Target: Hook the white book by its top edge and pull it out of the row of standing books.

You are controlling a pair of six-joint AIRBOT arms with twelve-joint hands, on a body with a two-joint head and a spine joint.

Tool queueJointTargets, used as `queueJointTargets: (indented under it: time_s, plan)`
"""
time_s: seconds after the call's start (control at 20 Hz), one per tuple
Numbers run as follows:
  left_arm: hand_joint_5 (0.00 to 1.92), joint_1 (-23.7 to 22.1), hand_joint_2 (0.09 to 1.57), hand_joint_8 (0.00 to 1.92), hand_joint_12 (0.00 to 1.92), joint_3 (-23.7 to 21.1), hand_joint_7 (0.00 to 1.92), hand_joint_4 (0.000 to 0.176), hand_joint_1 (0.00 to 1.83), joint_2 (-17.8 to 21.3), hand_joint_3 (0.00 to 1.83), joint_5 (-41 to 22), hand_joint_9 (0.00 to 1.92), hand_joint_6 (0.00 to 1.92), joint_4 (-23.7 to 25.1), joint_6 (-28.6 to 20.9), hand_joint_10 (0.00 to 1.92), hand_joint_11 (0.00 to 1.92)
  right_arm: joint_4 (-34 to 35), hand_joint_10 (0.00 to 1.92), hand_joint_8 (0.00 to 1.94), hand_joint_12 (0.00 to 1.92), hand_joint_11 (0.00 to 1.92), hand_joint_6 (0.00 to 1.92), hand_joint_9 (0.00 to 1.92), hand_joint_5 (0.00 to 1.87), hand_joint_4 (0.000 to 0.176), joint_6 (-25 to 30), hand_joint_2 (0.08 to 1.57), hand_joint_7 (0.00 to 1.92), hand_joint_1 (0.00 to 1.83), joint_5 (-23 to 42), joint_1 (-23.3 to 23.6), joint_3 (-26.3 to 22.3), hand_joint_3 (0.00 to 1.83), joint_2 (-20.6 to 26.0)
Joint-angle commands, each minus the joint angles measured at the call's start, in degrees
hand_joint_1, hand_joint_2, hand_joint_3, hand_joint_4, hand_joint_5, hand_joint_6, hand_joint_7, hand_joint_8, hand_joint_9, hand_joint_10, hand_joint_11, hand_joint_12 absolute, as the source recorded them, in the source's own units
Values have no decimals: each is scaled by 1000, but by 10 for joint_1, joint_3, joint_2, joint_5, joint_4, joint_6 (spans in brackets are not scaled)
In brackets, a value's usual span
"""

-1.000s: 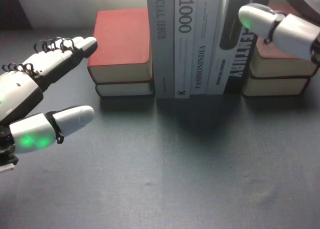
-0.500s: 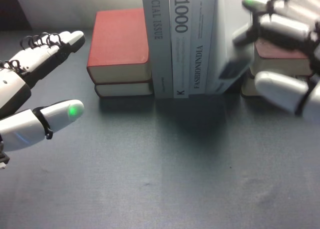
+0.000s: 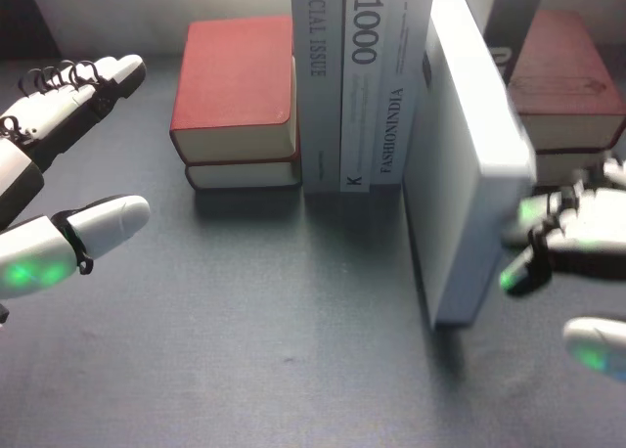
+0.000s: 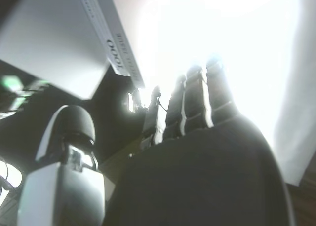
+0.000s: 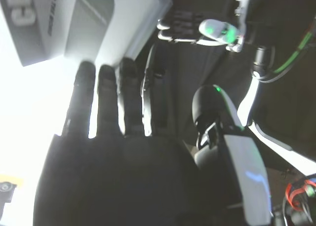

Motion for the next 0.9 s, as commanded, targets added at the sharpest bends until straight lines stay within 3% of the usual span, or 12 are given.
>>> queueJointTargets:
  time_s: [0.0,0.15,0.25,0.3,0.35,0.45,0.5,0.6,0.65,0.7,0.75,0.85]
  plan:
    - [0,0,1288,0,0,-2,0,118,359,4,0,-74,0,0,-9,-1,0,0,8,405,84,1574,158,593,563,590,0,12,1467,689,208,75,0,-2,0,-3]
    - [0,0,1280,0,0,-2,0,125,336,3,0,-76,0,0,-10,-1,0,0,11,583,82,1620,140,596,536,574,0,33,1488,782,210,75,-19,-4,3,-8]
    - [0,3,1285,0,0,-3,0,113,311,3,0,-77,0,0,-11,-1,0,0,24,826,117,1662,210,764,540,530,0,32,1517,834,231,88,-22,-5,6,-5]
    - [0,4,1281,0,0,-3,0,103,307,3,0,-77,0,0,-11,-1,0,0,31,976,304,1744,145,896,523,462,0,28,1548,808,244,98,-24,-7,6,-2]
    - [0,4,1286,0,0,-3,0,94,263,3,1,-77,0,0,-11,-1,0,0,49,1058,633,1747,23,918,387,407,0,11,1531,645,233,120,-30,-12,0,6]
    - [0,4,1288,0,0,-3,0,90,277,3,1,-78,0,0,-11,-1,0,0,87,1101,685,1722,0,915,287,223,0,-12,1564,417,106,166,-53,-17,37,18]
    - [0,4,1287,0,0,-3,0,82,275,3,0,-78,0,0,-11,-1,0,0,107,1063,641,1704,0,883,204,85,0,-21,1570,290,72,190,-65,-18,164,22]
    - [0,4,1287,0,0,-3,0,85,323,4,0,-80,0,0,-12,-1,0,0,142,1001,552,1666,0,784,40,16,0,-37,1571,169,22,221,-75,-18,151,27]
    - [0,4,1289,0,0,-4,0,98,349,3,0,-81,0,0,-12,-1,0,0,156,612,326,1626,0,270,1,0,0,-42,1555,47,0,229,-76,-17,75,28]
    - [0,4,1289,0,0,-4,0,98,349,3,0,-81,0,0,-12,-1,0,0,160,612,326,1626,0,270,1,0,0,-44,1555,47,0,231,-76,-16,75,28]
    - [0,4,1288,0,0,-4,0,103,167,3,2,-81,0,0,-12,-1,0,0,160,40,12,1365,0,10,0,0,0,-44,1523,1,11,231,-76,-16,22,28]
    - [0,4,1240,0,0,-4,0,123,24,4,0,-82,0,0,-12,-1,0,0,186,1,0,1308,0,0,0,0,9,-51,1471,0,100,241,-76,-11,0,30]
